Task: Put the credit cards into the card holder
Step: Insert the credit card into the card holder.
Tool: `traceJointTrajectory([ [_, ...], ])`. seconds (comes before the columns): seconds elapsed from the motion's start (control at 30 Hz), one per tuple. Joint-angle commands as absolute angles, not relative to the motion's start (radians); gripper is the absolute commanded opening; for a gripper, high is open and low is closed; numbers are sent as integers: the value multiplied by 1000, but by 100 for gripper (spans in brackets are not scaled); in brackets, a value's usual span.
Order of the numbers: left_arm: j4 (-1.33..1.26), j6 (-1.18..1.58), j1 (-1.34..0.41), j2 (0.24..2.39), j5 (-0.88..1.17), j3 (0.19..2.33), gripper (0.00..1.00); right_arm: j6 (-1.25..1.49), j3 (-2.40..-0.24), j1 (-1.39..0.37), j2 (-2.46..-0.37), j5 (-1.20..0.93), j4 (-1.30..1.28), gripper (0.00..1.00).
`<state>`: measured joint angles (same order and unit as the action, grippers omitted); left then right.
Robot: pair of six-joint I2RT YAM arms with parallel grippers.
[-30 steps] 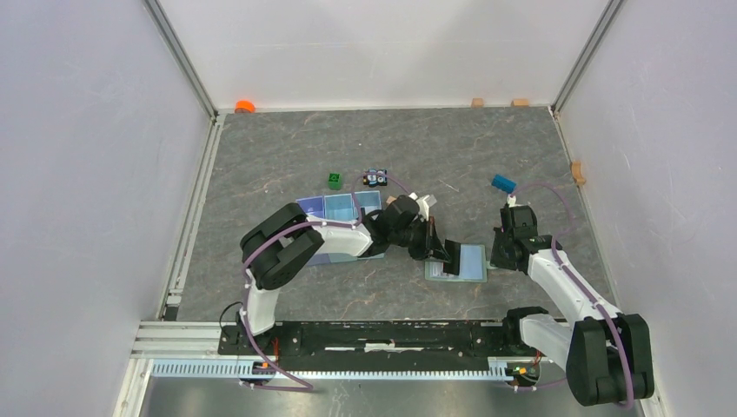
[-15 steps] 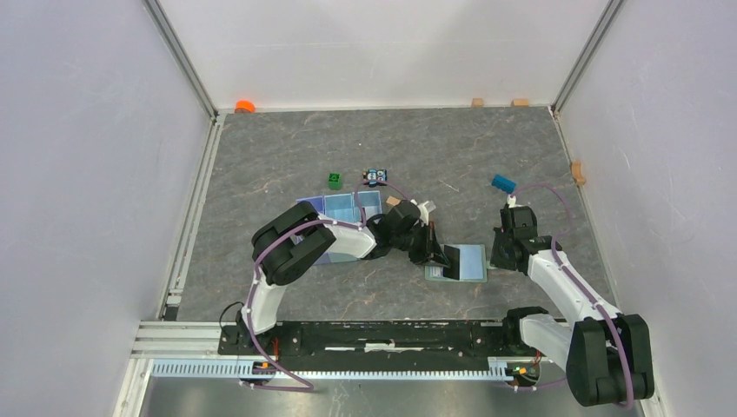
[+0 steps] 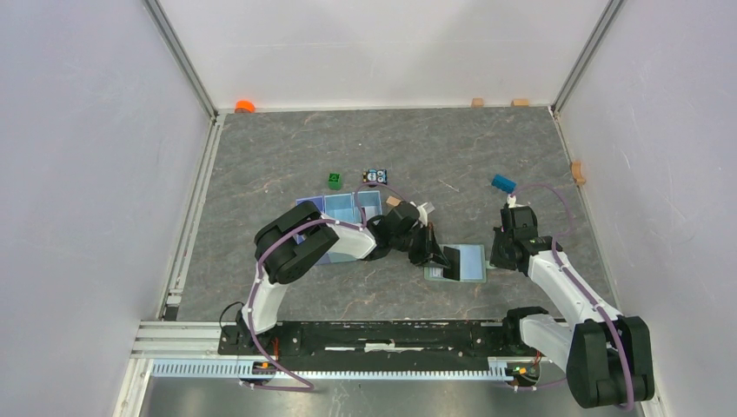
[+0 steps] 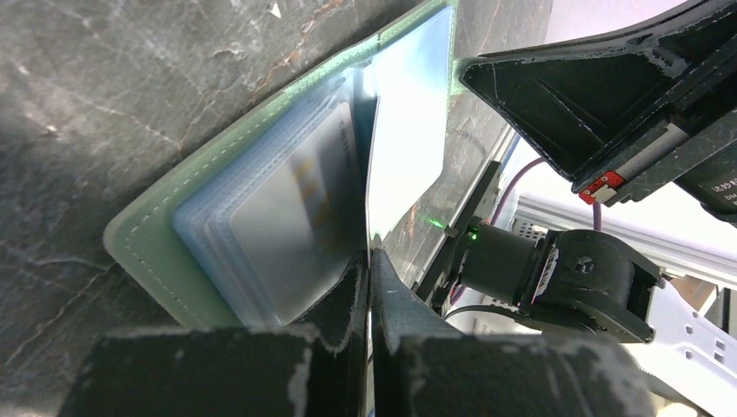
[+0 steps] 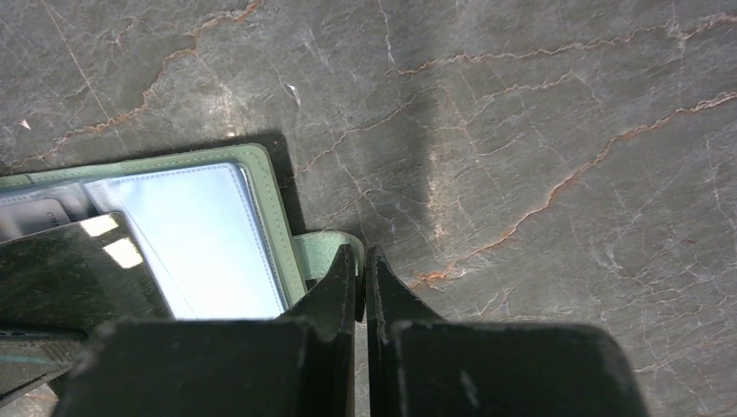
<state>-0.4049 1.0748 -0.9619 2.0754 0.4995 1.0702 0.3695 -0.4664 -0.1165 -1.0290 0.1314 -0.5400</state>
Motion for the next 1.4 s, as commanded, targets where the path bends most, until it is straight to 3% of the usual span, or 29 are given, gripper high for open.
traceJointTrajectory([
  [0.0,-448,1124,-953,2088,479,1041,2,371,-468,-114,-1009,125,-538,0],
  [1.37,-574,1216,-946,2187,488,1047,2,379,-450,-114,-1011,113,-526,0],
])
